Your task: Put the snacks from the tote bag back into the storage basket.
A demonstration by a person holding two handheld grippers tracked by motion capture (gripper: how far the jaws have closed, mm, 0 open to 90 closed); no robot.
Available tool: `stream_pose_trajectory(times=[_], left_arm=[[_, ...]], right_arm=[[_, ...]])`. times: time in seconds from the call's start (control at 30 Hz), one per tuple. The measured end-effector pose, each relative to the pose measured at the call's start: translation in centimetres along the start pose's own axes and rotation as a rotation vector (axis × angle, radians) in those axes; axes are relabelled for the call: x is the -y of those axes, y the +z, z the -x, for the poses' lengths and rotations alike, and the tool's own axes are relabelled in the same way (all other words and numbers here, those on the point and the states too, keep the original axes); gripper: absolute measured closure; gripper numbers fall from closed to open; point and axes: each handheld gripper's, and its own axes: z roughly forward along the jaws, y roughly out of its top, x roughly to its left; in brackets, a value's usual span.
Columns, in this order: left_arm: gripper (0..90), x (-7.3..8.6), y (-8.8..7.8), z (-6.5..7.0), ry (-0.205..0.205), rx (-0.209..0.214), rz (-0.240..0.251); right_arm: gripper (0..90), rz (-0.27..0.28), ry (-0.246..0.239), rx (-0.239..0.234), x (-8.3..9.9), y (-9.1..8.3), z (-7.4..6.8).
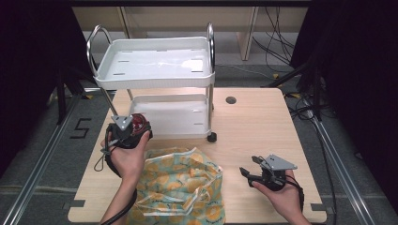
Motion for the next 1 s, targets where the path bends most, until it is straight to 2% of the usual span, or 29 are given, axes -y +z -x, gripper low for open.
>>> stream_pose_trajectory(times=[0.07, 0.13, 0.2, 0.27, 0.37, 0.4, 0.47, 0.5, 0.53, 0.63, 0.67, 0.7, 0.77, 0.83, 1.0], left_arm=[[25.5, -0.04, 0.08, 0.05, -0.006, 0.001, 0.004], [25.5, -0.08, 0.06, 0.08, -0.002, 0.0, 0.003], [25.5, -0.15, 0.17, 0.2, -0.002, -0.002, 0.006], [25.5, -0.18, 0.21, 0.2, 0.0, -0.002, 0.004], [25.5, -0.22, 0.36, 0.23, -0.003, -0.001, 0.007], [25.5, -0.23, 0.38, 0.21, 0.001, -0.003, 0.007], [25.5, -0.24, 0.39, 0.19, 0.007, -0.004, 0.008], [25.5, -0.27, 0.45, 0.17, 0.008, -0.006, 0.006], [25.5, -0.28, 0.48, 0.14, 0.007, -0.008, 0.006], [25.5, -0.32, 0.55, 0.1, 0.006, -0.01, 0.006], [25.5, -0.33, 0.58, 0.1, 0.001, -0.008, 0.007], [25.5, -0.36, 0.62, 0.07, 0.001, -0.005, 0.008], [25.5, -0.36, 0.72, 0.1, -0.007, -0.003, 0.011], [25.5, -0.39, 0.8, 0.1, -0.01, -0.003, 0.01], [25.5, -0.42, 0.8, 0.19, -0.002, -0.011, 0.014]], right_arm=[[35.4, 0.001, 0.0, 0.0, -0.02, -0.01, -0.02], [35.4, -0.022, 0.052, -0.007, -0.01, -0.2, -0.48], [35.3, -0.002, 0.009, -0.004, -0.04, -0.08, -0.09], [35.4, 0.003, 0.001, -0.001, -0.03, -0.07, -0.01], [35.4, -0.02, 0.044, -0.011, -0.03, -0.25, -0.35], [35.4, -0.019, 0.044, -0.011, -0.03, -0.24, -0.33], [35.4, 0.0, 0.015, 0.0, -0.03, -0.13, -0.11], [35.4, 0.001, 0.019, 0.0, -0.02, -0.11, -0.15], [35.4, 0.007, -0.004, 0.002, -0.04, -0.06, 0.02], [35.4, 0.001, 0.005, -0.003, -0.04, -0.08, -0.05], [35.4, -0.018, 0.051, -0.008, -0.02, -0.21, -0.41], [35.4, -0.014, 0.042, -0.008, -0.02, -0.19, -0.33], [35.4, -0.018, 0.054, -0.008, -0.02, -0.22, -0.43], [35.3, -0.001, 0.023, -0.002, -0.03, -0.11, -0.2], [35.4, -0.013, 0.044, -0.01, -0.05, -0.21, -0.4]])
